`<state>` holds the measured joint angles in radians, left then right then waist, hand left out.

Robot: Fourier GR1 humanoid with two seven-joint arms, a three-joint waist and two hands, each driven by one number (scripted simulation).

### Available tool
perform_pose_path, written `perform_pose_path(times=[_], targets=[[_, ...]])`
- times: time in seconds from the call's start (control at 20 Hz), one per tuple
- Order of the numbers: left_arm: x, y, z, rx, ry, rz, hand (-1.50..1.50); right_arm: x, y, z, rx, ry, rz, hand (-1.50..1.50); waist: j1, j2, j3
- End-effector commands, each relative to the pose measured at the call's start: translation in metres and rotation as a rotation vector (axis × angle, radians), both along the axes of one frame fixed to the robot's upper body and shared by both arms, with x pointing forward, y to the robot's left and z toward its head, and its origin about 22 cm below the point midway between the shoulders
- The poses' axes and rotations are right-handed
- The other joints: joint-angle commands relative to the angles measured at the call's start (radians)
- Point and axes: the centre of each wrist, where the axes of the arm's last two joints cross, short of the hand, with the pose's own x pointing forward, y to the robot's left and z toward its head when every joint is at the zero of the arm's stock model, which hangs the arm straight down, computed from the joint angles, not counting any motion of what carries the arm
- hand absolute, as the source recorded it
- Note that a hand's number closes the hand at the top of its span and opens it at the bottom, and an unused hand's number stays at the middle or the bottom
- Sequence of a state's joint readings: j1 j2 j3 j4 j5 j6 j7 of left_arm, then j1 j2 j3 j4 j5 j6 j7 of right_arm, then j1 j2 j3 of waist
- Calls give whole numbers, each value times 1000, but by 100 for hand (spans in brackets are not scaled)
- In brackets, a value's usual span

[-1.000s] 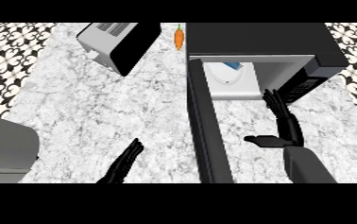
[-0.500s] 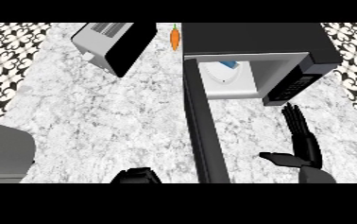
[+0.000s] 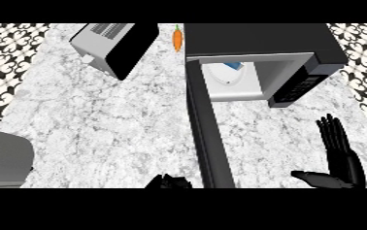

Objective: Pick up the milk, place it into the microwave and close the microwave

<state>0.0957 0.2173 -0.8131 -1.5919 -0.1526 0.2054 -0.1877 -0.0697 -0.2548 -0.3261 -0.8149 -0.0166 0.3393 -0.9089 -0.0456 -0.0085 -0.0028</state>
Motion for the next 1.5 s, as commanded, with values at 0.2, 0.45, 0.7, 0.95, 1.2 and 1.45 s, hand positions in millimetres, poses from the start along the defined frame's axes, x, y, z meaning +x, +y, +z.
perform_pose_path(times=[0.2,0.45,0.7,0.95,1.2,1.45], targets=[[6,-73,-21,10,1,-121,150,-35,-17,42,84,-118,101,-150,1,5,-1],[36,-86,-19,33,7,-118,150,-59,-19,63,92,-141,154,-150,-11,10,0],[42,-99,-22,66,-19,-132,150,-52,-15,90,100,-176,217,-150,-43,15,-1],[66,-113,6,54,-60,-103,150,-38,-10,115,76,-174,280,-150,-89,21,-2],[89,-113,12,58,-80,-10,150,-25,-9,137,70,-208,311,-150,-137,34,-5],[104,-114,38,-148,-161,118,-150,-24,-7,145,78,-237,327,-150,-174,45,-10]])
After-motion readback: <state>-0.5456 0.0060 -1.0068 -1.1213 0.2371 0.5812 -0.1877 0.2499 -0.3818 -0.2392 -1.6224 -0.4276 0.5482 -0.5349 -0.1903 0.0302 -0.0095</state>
